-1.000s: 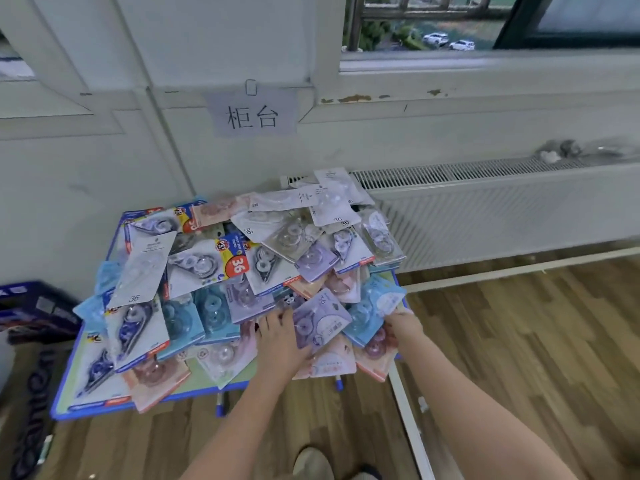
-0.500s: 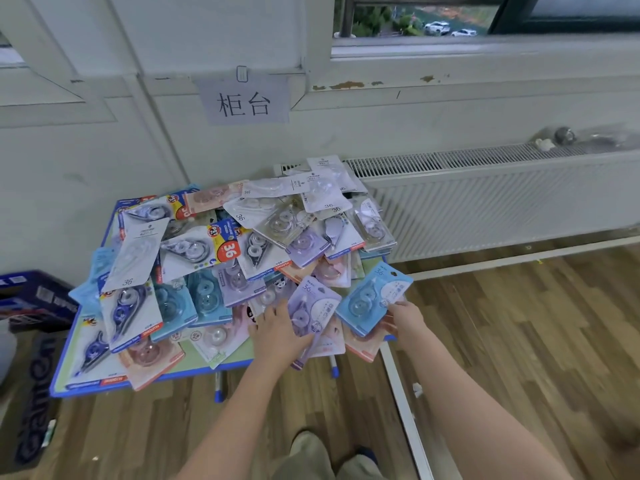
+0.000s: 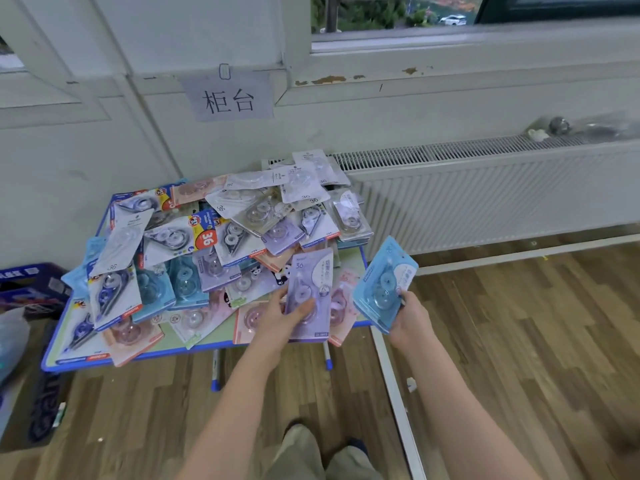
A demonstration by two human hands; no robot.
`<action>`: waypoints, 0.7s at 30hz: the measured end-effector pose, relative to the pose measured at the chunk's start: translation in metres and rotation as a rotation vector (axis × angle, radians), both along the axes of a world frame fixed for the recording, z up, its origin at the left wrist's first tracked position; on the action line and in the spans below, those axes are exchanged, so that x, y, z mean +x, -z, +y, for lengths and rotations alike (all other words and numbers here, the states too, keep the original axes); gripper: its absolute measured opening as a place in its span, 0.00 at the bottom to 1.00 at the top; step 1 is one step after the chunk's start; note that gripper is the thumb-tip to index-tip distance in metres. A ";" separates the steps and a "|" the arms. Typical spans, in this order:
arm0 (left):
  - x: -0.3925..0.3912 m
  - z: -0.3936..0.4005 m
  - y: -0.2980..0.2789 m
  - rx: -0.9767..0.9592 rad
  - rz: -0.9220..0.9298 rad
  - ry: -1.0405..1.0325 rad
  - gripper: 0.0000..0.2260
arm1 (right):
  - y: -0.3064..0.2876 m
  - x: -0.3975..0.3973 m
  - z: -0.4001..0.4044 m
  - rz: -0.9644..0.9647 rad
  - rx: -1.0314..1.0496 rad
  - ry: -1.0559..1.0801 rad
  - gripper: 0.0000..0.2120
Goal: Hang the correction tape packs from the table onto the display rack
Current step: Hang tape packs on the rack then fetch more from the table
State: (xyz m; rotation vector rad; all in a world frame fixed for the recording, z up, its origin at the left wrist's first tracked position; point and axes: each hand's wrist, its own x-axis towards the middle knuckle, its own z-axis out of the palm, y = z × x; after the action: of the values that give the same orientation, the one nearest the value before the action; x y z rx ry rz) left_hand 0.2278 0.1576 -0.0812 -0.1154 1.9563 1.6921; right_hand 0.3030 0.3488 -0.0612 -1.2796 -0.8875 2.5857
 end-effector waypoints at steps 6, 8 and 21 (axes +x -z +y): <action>-0.006 0.022 -0.020 0.169 0.004 0.030 0.30 | -0.022 0.009 0.011 0.245 -0.130 -0.091 0.24; -0.016 0.028 -0.030 0.192 0.049 0.082 0.28 | -0.031 0.012 0.014 0.290 -0.016 -0.085 0.26; -0.007 0.077 -0.102 0.351 0.226 0.510 0.16 | -0.112 0.097 -0.001 0.256 0.610 0.306 0.20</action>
State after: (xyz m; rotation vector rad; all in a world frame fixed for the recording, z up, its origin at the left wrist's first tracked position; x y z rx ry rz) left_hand 0.2208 0.2344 0.0204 0.6713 1.6132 1.7079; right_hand 0.3997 0.3481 0.0506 -0.8141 -1.1879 1.9576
